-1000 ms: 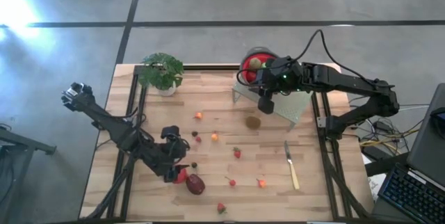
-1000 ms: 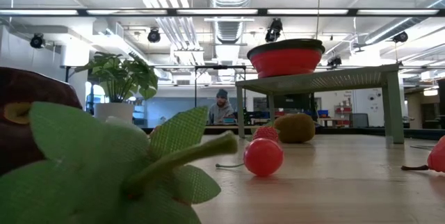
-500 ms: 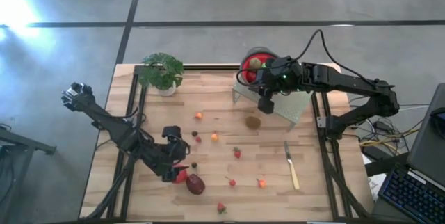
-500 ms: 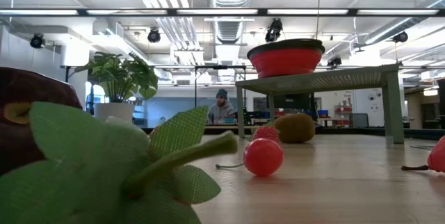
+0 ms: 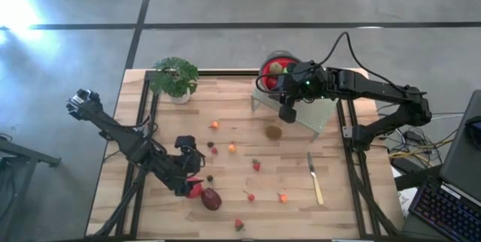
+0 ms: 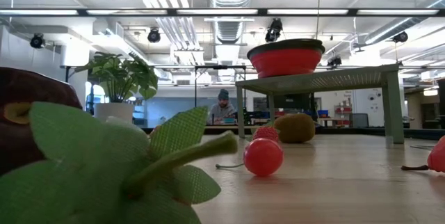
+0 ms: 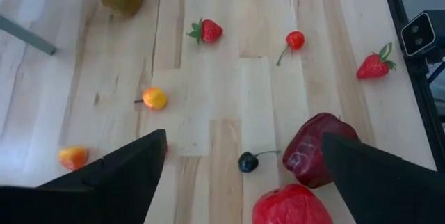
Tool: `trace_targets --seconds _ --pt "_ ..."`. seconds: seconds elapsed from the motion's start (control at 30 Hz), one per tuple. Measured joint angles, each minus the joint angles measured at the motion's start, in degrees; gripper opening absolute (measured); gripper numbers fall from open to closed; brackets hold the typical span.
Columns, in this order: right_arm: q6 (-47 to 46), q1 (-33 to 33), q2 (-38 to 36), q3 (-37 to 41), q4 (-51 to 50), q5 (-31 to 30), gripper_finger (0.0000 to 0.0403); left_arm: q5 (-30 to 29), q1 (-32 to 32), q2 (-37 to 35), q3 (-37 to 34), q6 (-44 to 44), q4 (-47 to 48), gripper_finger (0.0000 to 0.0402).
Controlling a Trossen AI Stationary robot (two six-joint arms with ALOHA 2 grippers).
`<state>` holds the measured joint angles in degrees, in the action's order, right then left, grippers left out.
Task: Pick & Place Fruit
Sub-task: Put the red apple into the red strainer bowl
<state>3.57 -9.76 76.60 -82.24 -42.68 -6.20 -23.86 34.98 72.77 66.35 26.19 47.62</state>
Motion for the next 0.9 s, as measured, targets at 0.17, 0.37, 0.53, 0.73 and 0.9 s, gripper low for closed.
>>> trace_targets --seconds 0.17,0.37,0.53,0.73,0.9 --pt "-0.1 0.0 0.0 0.0 0.0 0.0 0.0098 -0.8 0.0 0.0 0.0 -1.2 0.0 0.0385" --pt "-0.1 0.0 0.0 0.0 0.0 0.0 0.0079 -0.8 0.0 0.0 0.0 -0.6 0.0 0.0385" --pt "-0.1 0.0 0.0 0.0 0.0 0.0 0.0060 -1.6 0.0 0.0 0.0 0.5 0.0 0.0385" --pt "0.0 0.0 0.0 0.0 0.0 0.0 0.0049 -1.6 0.0 0.0 0.0 0.5 0.0 0.0385" --pt "-0.1 0.0 0.0 0.0 0.0 0.0 0.0051 -1.6 0.0 0.0 0.0 0.3 0.0 0.0385"
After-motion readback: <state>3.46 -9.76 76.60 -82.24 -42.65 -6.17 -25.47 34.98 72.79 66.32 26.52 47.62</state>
